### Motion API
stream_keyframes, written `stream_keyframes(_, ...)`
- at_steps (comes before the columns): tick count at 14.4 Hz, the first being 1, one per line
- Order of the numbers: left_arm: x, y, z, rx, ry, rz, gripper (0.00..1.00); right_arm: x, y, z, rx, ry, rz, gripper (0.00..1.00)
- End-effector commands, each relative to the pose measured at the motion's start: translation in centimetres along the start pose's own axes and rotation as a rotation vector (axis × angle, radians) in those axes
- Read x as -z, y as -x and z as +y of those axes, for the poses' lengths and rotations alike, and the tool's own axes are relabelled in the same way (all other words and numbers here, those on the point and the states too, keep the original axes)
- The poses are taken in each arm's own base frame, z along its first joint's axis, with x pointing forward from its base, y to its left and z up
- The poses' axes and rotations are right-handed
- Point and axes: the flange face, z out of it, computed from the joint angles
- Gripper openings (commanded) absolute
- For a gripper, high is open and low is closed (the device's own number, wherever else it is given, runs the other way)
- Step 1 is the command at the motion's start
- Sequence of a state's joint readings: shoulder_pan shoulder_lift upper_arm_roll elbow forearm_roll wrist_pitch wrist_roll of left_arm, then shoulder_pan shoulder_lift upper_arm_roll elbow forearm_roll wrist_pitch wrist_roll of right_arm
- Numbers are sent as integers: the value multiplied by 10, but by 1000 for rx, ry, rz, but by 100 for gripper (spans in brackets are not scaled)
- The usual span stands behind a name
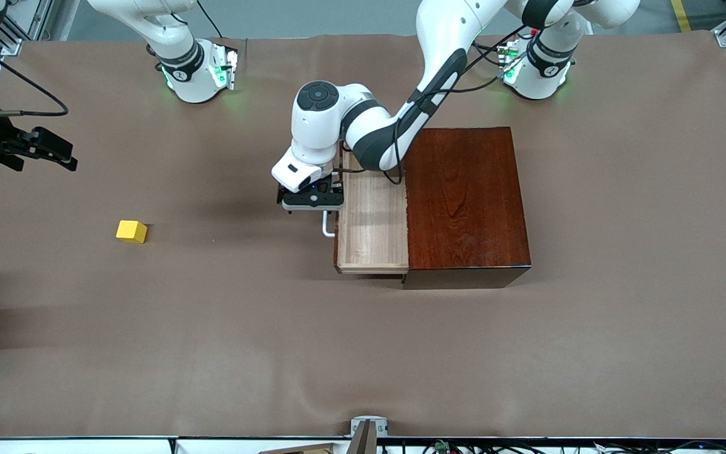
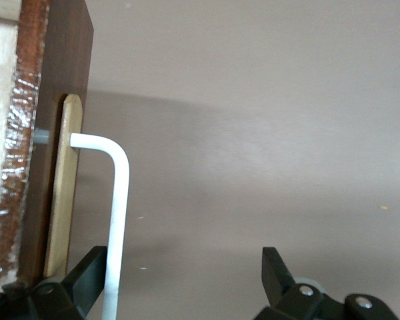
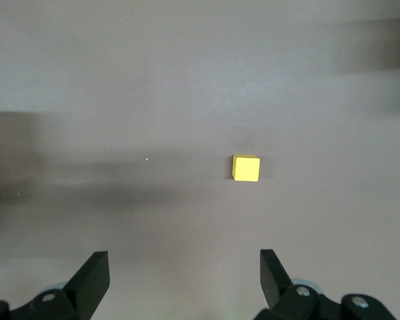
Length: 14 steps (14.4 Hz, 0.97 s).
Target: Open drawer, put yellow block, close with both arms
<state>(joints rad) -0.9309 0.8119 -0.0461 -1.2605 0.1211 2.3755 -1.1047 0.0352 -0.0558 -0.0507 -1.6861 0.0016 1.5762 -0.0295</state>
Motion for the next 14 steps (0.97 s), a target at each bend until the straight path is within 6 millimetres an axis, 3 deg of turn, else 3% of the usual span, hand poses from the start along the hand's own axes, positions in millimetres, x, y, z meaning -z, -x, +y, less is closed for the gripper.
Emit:
stream_keyframes(1, 10, 9, 28, 35, 102, 13, 100, -19, 9, 14, 86, 16, 5, 100)
stream_keyframes(4, 39, -10, 26, 58, 114, 44, 100, -33, 42, 67, 66, 19, 1, 100)
stream_keyframes(7, 67, -29, 23, 77, 134, 81, 100, -75, 89, 116, 91, 26, 70, 100)
stream_keyframes(9, 91, -42, 21, 104, 154, 103, 100, -95, 88, 120, 77, 21, 56, 100)
stream_keyframes(11, 119, -62, 11, 139, 145, 111, 100, -132, 76, 118, 66, 15, 27, 100)
stream_keyframes(14, 167, -101, -16, 199, 109, 122, 100, -193, 62, 101, 37, 14, 11, 100)
